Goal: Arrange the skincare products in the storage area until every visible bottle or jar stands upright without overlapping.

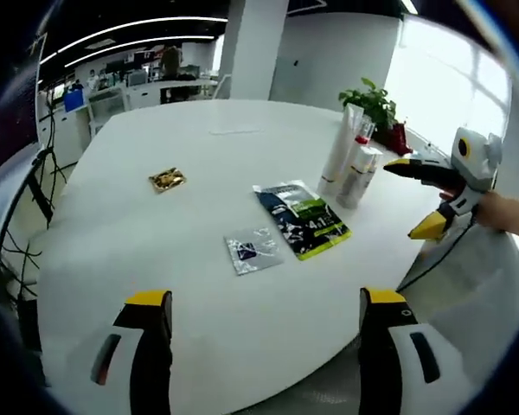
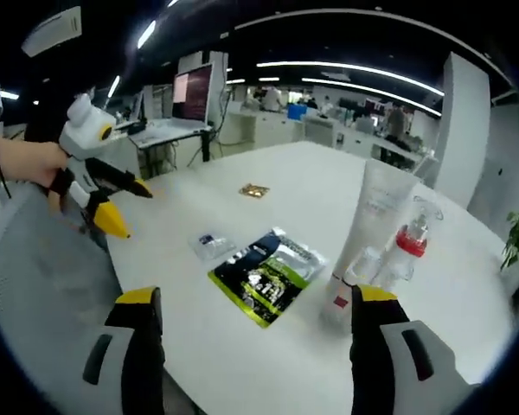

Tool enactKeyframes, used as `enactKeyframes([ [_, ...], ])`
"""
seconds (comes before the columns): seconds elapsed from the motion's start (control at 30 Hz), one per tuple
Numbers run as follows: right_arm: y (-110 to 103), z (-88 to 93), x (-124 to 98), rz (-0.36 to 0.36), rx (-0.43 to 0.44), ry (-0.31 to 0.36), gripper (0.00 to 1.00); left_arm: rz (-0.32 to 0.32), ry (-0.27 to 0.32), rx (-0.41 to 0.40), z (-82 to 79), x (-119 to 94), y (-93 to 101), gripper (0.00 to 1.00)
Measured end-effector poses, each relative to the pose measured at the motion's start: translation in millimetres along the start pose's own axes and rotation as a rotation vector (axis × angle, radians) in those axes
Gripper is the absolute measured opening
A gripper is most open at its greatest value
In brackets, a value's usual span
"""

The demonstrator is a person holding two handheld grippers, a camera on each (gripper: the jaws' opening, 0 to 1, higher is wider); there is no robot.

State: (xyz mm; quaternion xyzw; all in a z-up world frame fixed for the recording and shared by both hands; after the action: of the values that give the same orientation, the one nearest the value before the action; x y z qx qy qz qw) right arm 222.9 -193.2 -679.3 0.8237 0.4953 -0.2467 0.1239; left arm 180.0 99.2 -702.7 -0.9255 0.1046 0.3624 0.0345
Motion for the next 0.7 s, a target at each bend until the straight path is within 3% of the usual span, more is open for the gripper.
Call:
enactKeyframes([
  [0.2, 2.9, -1.2, -12.8, 0.018, 0.035, 0.021, 0.98, -0.003, 0.007, -0.015, -2.3, -9.2, 2.1, 0.89],
  [0.7, 9.2, 8.2, -44.9, 0.048, 0.096, 0.022, 1.0, -0.012, 0.02, -0.05, -3.4, -13.6, 6.2, 0.99],
])
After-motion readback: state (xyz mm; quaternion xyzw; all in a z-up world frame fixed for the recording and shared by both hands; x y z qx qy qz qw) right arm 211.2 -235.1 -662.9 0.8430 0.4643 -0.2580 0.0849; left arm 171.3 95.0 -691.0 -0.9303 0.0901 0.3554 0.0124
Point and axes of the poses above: the point that each gripper's makers call its tool centre point, and the gripper's own axes: x roughly forward along the fingers, y roughly to its right, z roughly out of its underside, the point moved 8 cm from there along -x, roughly backward along the fingers, and after that the axes turned 14 degrees about -z, right-handed, at the moved point
